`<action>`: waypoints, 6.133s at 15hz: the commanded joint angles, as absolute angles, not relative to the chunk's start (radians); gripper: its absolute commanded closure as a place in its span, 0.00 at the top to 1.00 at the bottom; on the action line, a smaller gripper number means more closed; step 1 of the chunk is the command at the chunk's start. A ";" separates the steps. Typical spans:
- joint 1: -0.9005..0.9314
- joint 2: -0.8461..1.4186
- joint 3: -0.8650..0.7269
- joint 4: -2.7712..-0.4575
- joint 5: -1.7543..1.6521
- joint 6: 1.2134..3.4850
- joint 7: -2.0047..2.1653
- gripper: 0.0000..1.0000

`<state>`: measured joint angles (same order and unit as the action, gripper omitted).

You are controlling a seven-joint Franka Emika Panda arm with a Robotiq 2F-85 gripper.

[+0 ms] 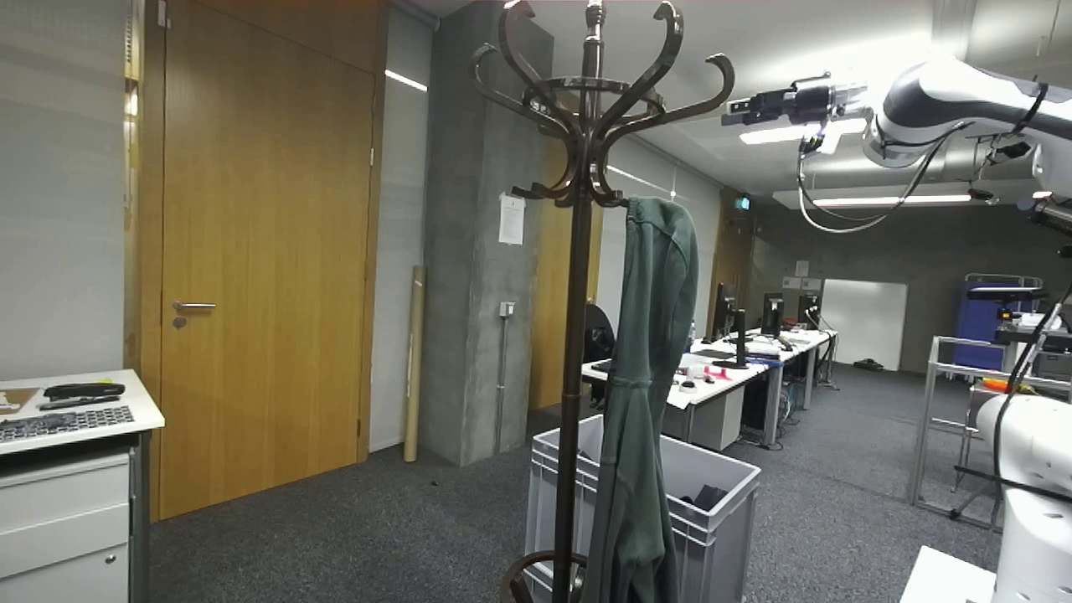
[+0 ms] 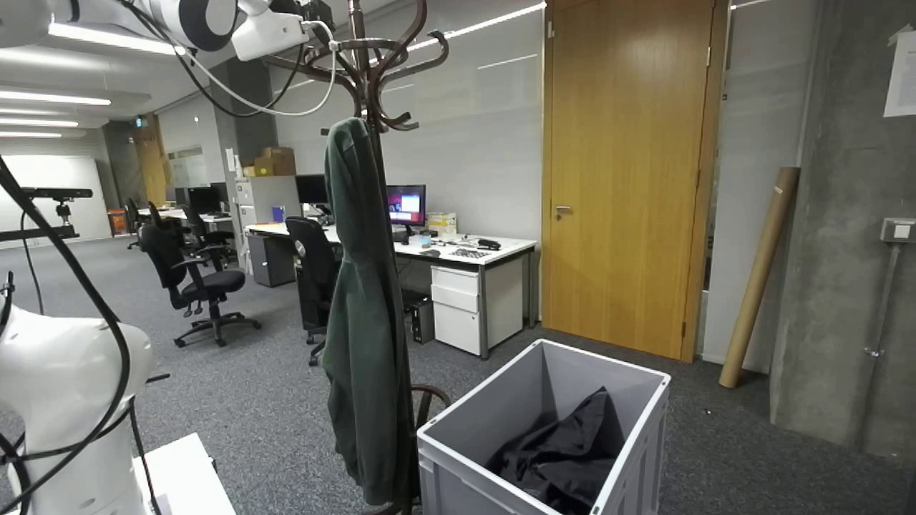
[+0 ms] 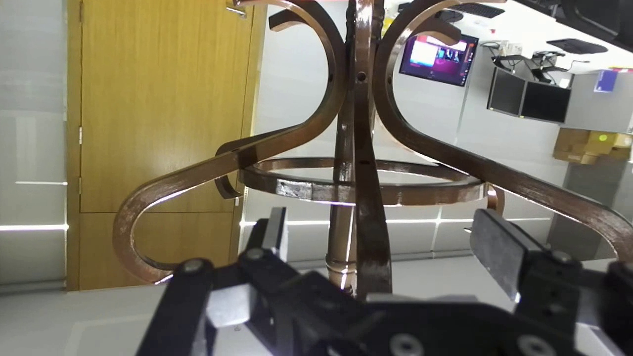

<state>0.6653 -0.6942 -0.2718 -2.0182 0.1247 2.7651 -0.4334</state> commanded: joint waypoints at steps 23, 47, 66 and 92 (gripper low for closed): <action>0.876 -0.595 -0.345 -1.848 0.274 2.710 -0.665 1.00; 0.397 -0.445 0.121 -1.769 -0.005 2.706 -0.291 1.00; 0.039 -0.610 0.385 -1.793 -0.272 2.565 0.083 1.00; 0.178 -0.756 0.416 -2.000 -0.113 2.094 0.261 1.00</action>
